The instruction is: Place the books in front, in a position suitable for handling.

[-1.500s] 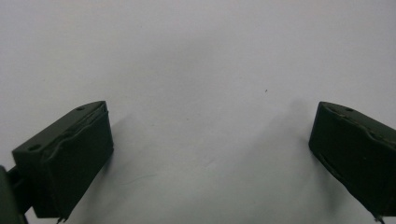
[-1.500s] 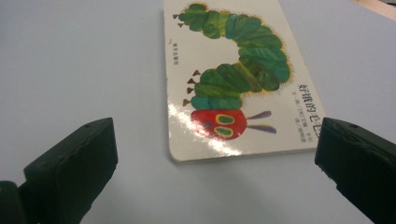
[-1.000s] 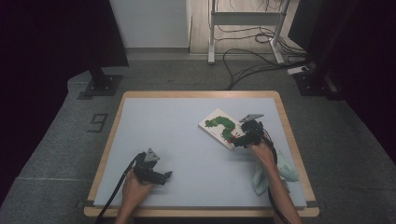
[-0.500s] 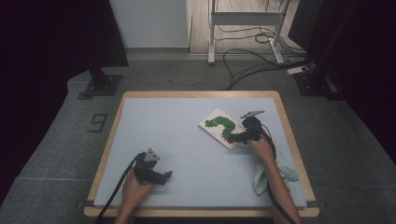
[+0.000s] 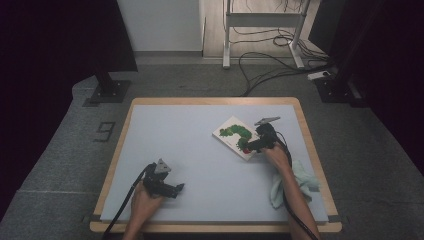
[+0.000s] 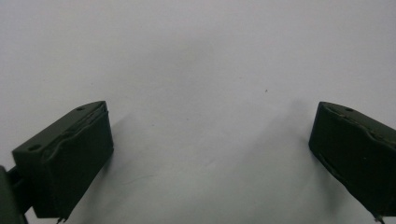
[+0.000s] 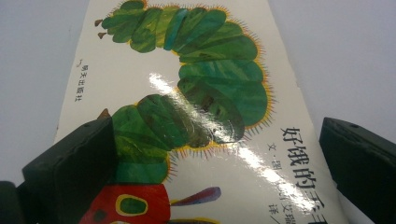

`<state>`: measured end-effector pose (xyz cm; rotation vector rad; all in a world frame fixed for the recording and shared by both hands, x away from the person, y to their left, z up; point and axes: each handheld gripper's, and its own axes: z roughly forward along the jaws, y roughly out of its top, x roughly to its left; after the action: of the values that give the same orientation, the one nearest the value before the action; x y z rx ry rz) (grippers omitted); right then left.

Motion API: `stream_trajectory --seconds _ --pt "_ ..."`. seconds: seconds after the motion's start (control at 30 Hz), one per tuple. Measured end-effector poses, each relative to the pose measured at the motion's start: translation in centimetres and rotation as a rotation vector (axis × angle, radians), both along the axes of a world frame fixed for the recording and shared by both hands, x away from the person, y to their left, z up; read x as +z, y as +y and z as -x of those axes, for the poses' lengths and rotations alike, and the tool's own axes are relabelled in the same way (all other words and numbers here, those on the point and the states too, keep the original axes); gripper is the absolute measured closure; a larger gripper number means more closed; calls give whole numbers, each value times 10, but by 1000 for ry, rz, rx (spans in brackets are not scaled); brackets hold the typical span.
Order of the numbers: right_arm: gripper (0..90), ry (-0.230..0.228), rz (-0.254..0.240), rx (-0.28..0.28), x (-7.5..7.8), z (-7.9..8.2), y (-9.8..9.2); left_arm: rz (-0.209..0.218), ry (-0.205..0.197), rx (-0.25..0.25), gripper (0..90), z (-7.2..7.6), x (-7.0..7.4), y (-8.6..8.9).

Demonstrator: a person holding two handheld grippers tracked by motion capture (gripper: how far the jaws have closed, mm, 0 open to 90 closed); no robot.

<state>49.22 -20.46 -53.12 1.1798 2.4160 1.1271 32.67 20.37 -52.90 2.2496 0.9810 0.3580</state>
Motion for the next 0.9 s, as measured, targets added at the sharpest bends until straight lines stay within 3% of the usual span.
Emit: stream_trajectory --seconds 0.9 --pt "0 4 -4 157 0 23 55 6 4 -1 0 -1 0 0"
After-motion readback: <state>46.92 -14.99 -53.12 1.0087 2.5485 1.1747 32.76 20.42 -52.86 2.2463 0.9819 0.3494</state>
